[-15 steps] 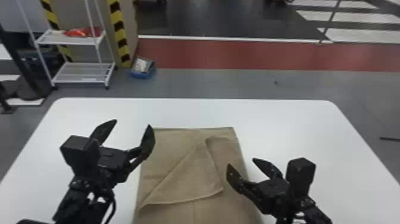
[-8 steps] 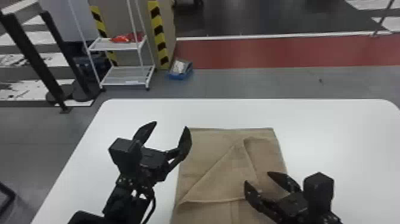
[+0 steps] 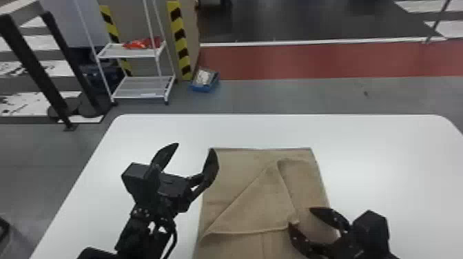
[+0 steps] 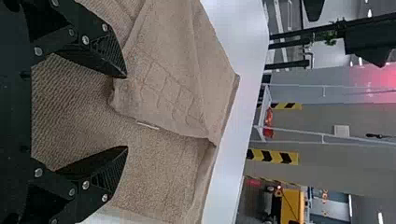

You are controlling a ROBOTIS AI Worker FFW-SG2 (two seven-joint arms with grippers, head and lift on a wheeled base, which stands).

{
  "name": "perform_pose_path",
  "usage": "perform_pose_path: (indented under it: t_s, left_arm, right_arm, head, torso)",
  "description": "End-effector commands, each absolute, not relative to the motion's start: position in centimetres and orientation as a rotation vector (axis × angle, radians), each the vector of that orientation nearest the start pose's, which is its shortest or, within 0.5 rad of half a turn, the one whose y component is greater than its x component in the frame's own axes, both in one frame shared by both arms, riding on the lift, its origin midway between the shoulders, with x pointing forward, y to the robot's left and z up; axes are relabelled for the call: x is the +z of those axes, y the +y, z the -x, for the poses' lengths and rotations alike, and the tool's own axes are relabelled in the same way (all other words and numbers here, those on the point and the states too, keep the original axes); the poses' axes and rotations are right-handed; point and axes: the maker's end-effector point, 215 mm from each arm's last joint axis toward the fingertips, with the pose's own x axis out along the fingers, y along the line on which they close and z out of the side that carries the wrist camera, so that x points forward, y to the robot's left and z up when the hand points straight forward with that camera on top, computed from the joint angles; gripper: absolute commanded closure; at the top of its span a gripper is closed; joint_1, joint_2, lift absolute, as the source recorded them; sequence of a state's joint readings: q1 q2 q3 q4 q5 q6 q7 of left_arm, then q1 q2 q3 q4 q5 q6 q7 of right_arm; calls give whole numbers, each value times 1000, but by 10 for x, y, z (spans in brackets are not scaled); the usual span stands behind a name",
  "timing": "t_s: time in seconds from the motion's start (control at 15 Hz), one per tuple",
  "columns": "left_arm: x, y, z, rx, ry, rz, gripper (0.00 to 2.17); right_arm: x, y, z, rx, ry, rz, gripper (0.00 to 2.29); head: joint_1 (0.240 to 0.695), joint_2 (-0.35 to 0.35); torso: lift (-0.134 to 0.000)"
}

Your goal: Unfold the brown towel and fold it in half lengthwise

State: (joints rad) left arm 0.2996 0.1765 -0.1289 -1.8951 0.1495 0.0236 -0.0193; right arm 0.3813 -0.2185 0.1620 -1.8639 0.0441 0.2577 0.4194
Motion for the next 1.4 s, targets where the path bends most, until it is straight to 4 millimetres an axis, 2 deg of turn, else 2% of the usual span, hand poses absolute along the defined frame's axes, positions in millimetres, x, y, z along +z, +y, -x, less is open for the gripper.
perform_pose_path:
  t_s: [0.0,0.2,0.33,0.47,0.73,0.87,1.0,1.33]
  left_arm:
    - [-343,179,-500,-197,22,24,134]
    - [-343,177,-499,-203,16,28,134]
    - [-343,179,-498,-202,12,27,134]
    - [-346,181,-498,-198,18,29,134]
    - [-349,183,-498,-196,22,34,137]
    - [-350,183,-498,-195,23,33,137]
    - [-351,181,-498,-198,27,34,137]
    - [-353,181,-499,-199,29,28,137]
  right_arm:
    - [-476,-116,-413,608,367,164,407]
    - [-475,-114,-416,615,323,214,410]
    - [-463,-114,-410,677,280,215,475]
    - [-454,-123,-399,724,238,206,471]
    - [-474,-154,-392,731,266,195,471]
    - [-479,-161,-393,720,269,198,471]
    - [-476,-157,-395,727,255,197,475]
    - [-465,-120,-402,782,218,194,475]
  head:
    - [695,84]
    - [695,77]
    - [695,78]
    - [695,85]
    - [695,71]
    - [695,51]
    - [695,30]
    - [695,53]
  torso:
    - [-108]
    - [-108]
    - [-108]
    - [-108]
    - [-108]
    - [-108]
    - [-108]
    - [-108]
